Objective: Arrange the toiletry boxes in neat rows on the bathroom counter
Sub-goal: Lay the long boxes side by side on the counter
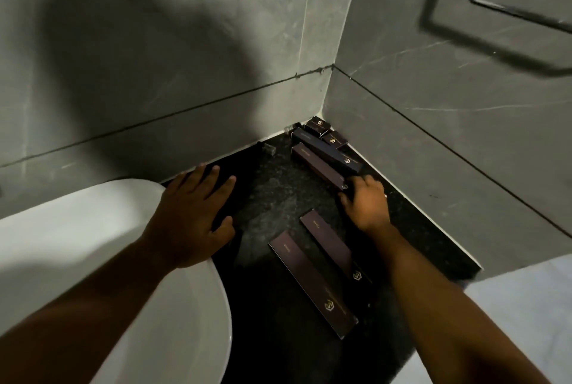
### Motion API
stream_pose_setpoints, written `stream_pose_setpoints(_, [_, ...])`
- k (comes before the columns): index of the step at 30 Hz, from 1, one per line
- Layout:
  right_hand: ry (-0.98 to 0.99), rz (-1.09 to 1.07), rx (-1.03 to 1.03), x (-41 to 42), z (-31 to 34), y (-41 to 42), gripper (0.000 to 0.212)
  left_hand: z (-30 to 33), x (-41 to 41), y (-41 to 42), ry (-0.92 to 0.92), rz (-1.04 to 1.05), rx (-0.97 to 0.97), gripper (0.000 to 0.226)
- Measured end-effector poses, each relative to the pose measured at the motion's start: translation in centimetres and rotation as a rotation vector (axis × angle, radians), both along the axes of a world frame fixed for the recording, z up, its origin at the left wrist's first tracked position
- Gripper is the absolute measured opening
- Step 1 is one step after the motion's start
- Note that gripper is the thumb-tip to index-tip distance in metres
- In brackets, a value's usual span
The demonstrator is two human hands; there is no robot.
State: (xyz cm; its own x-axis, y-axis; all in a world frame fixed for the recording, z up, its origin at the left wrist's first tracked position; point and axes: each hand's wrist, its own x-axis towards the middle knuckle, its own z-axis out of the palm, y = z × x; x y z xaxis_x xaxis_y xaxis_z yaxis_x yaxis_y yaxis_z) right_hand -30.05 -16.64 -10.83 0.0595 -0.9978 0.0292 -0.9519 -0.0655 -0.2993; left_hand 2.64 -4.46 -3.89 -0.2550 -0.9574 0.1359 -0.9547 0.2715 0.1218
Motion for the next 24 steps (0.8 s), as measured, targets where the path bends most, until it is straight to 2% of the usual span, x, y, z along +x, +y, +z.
stream_pose_setpoints(4, [-0.096, -0.108, 0.048, -4.7, -0.8, 5.6, 0.047, 0.2, -0.1, 0.1, 0.001, -0.017, 0.008, 0.068])
stream_pose_setpoints(11, [-0.073, -0.209, -0.013, -8.2, -2.1, 12.4, 0.046, 0.5, -0.1, 0.2, 0.010, -0.034, 0.025, 0.066])
stream_pose_setpoints(24, [-0.101, -0.218, -0.010, -7.7, -2.4, 13.9, 0.050, 0.5, -0.2, 0.2, -0.019, -0.034, 0.032, 0.066])
